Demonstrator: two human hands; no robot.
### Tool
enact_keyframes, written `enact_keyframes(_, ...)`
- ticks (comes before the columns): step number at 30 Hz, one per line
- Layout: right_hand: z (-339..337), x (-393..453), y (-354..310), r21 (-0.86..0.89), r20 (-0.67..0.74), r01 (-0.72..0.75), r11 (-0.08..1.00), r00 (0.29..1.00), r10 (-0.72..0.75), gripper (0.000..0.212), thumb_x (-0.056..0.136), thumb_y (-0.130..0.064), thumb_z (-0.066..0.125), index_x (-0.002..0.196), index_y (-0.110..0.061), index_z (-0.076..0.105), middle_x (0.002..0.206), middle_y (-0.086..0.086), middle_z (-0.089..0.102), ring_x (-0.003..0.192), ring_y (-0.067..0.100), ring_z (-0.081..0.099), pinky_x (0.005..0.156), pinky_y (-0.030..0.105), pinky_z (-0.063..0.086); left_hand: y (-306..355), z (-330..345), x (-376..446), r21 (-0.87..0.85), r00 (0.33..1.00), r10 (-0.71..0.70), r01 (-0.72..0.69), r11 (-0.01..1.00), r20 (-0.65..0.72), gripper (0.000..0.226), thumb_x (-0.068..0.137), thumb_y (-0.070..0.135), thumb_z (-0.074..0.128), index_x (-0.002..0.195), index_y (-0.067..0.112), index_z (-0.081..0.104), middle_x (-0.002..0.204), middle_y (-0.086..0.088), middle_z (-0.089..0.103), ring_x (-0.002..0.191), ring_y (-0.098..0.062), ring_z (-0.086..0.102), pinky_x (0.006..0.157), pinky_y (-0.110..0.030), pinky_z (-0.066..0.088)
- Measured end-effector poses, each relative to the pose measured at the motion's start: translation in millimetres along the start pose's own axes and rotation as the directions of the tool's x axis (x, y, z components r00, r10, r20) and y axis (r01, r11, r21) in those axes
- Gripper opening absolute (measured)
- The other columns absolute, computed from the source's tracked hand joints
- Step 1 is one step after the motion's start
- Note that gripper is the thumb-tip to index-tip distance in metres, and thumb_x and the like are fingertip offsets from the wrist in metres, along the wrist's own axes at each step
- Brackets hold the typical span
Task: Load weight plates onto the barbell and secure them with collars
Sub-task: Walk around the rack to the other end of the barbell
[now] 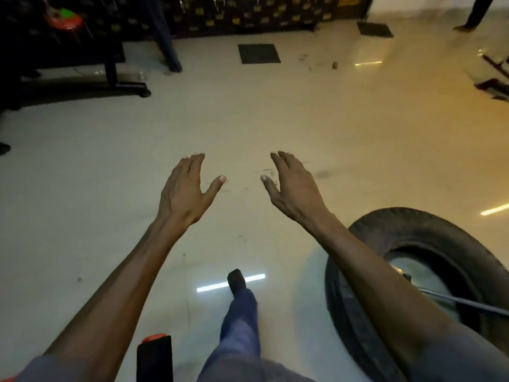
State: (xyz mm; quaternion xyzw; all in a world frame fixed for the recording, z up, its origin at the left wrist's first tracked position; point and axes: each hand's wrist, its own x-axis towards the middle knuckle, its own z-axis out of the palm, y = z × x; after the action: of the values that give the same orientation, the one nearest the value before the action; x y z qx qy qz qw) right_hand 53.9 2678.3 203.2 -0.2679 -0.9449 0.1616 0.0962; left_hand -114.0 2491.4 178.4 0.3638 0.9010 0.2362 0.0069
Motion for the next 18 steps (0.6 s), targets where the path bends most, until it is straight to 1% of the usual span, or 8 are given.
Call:
enact_keyframes(6, 44, 173, -48, 0.024, 0.068, 0.111, 0.994, 0.991, -0.112, 0.061, 0.107, -0.043, 0.045, 0.158, -0.012, 0.033, 0.165, 0.011, 0.033, 0.155, 0.028, 0.027, 0.121, 0.050, 0.033, -79, -13, 125, 0.007, 0.990, -0.130, 0.130, 0.991, -0.053, 0.077, 0.100, 0.067, 0.045, 0.158, 0.018, 0.034, 0.163, -0.007, 0.041, 0.154, -0.026, 0.032, 0.118, -0.047, 0.038)
enact_keyframes(8, 55, 230, -71, 0.033, 0.085, 0.158, 0.987, 0.983, -0.161, 0.062, 0.107, -0.044, 0.044, 0.158, -0.012, 0.032, 0.166, 0.011, 0.031, 0.156, 0.028, 0.024, 0.121, 0.050, 0.032, -108, -24, 166, 0.014, 0.982, -0.177, 0.179, 0.984, -0.071, 0.080, 0.100, 0.069, 0.043, 0.160, 0.018, 0.031, 0.166, -0.006, 0.036, 0.157, -0.026, 0.027, 0.122, -0.046, 0.033)
enact_keyframes(10, 65, 286, -96, 0.039, 0.094, 0.216, 0.976, 0.971, -0.219, 0.063, 0.107, -0.045, 0.044, 0.159, -0.013, 0.031, 0.166, 0.010, 0.030, 0.157, 0.028, 0.023, 0.121, 0.051, 0.032, -138, -36, 205, 0.031, 0.968, -0.236, 0.239, 0.970, -0.081, 0.085, 0.099, 0.072, 0.039, 0.163, 0.020, 0.024, 0.171, -0.005, 0.026, 0.160, -0.026, 0.020, 0.126, -0.046, 0.026)
enact_keyframes(13, 85, 361, -136, 0.044, 0.113, 0.304, 0.952, 0.945, -0.307, 0.064, 0.107, -0.046, 0.043, 0.159, -0.013, 0.029, 0.167, 0.010, 0.030, 0.157, 0.029, 0.023, 0.121, 0.051, 0.032, -186, -50, 250, 0.048, 0.942, -0.320, 0.325, 0.944, -0.098, 0.088, 0.098, 0.076, 0.036, 0.165, 0.022, 0.017, 0.174, -0.004, 0.017, 0.161, -0.025, 0.013, 0.130, -0.047, 0.019)
enact_keyframes(18, 133, 482, -217, 0.079, 0.156, 0.458, 0.885, 0.872, -0.465, 0.063, 0.107, -0.047, 0.041, 0.160, -0.014, 0.029, 0.168, 0.010, 0.028, 0.158, 0.029, 0.021, 0.122, 0.052, 0.031, -274, -80, 316, 0.062, 0.877, -0.449, 0.465, 0.883, -0.172, 0.087, 0.098, 0.074, 0.037, 0.165, 0.020, 0.020, 0.172, -0.006, 0.022, 0.160, -0.026, 0.017, 0.129, -0.047, 0.022)
